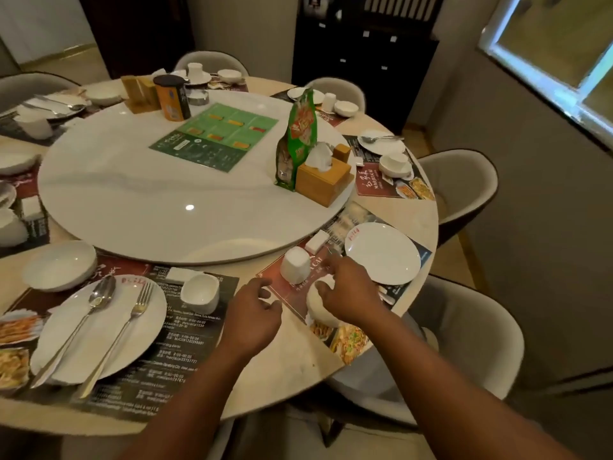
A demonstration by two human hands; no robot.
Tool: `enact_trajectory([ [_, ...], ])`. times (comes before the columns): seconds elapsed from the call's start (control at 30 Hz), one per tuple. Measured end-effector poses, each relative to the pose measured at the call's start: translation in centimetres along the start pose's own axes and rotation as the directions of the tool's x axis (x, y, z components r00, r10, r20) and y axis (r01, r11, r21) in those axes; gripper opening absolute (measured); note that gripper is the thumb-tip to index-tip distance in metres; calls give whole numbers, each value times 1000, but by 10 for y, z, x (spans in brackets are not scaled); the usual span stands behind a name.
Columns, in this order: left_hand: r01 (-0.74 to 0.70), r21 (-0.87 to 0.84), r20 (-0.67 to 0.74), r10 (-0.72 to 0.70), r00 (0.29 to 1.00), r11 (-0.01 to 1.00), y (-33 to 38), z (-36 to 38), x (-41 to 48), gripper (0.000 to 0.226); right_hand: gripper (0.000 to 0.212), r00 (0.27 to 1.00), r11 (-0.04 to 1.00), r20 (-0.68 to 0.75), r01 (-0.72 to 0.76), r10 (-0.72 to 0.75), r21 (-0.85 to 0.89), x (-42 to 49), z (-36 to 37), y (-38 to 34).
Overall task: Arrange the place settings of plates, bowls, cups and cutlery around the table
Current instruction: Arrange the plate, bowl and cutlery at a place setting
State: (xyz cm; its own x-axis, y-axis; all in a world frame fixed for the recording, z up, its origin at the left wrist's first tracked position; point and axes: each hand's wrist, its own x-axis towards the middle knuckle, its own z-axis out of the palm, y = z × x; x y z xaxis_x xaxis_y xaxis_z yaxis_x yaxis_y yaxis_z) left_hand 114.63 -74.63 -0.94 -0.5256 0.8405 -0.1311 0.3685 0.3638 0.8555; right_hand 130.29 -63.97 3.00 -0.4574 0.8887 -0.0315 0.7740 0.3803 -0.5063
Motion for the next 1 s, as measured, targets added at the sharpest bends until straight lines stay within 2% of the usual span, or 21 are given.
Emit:
enact_trajectory([
  [0.1, 34, -7, -31, -35, 999, 999, -5, 7, 12, 46, 58, 999, 1000, 34, 21, -21, -14, 37, 19, -1],
  [0.27, 96, -23, -46, -97, 994, 995, -11, 14, 46, 41, 66, 991, 995, 124, 52, -41, -90, 87, 54, 3],
  [0.33, 131, 7, -34, -131, 991, 991, -12, 17, 61, 46, 69, 985, 995, 163, 72, -60, -71, 99, 68, 8],
  [0.47, 186, 62, 4, -187, 982, 981, -15, 23, 84, 61, 62, 980, 994, 177, 102, -95, -29, 110, 76, 14],
  [0.57, 199, 90, 55, -204, 977, 976, -13, 27, 98, 61, 60, 976, 993, 183, 115, -117, 22, 121, 73, 16],
  [0.63, 247, -3, 39, -247, 968, 969, -5, 31, 104, 49, 59, 976, 990, 191, 77, -100, 120, 127, 62, 19],
  [0.7, 328, -190, 45, -326, 944, 925, 6, 35, 110, 38, 54, 981, 962, 179, 24, -75, 272, 134, 46, 23],
  [0.77, 421, -412, 142, -399, 906, 808, 20, 42, 117, 48, 47, 981, 899, 189, -38, -50, 437, 139, 23, 26],
  [0.83, 465, -580, 271, -379, 885, 669, 41, 48, 125, 47, 44, 972, 826, 229, -94, -44, 555, 147, -1, 33],
  [0.9, 444, -670, 313, -316, 896, 595, 66, 57, 132, 34, 46, 959, 758, 278, -150, -43, 634, 154, -23, 46],
  [1.0, 382, -691, 250, -293, 923, 613, 100, 77, 145, 47, 48, 953, 716, 292, -146, -85, 682, 168, -53, 77],
])
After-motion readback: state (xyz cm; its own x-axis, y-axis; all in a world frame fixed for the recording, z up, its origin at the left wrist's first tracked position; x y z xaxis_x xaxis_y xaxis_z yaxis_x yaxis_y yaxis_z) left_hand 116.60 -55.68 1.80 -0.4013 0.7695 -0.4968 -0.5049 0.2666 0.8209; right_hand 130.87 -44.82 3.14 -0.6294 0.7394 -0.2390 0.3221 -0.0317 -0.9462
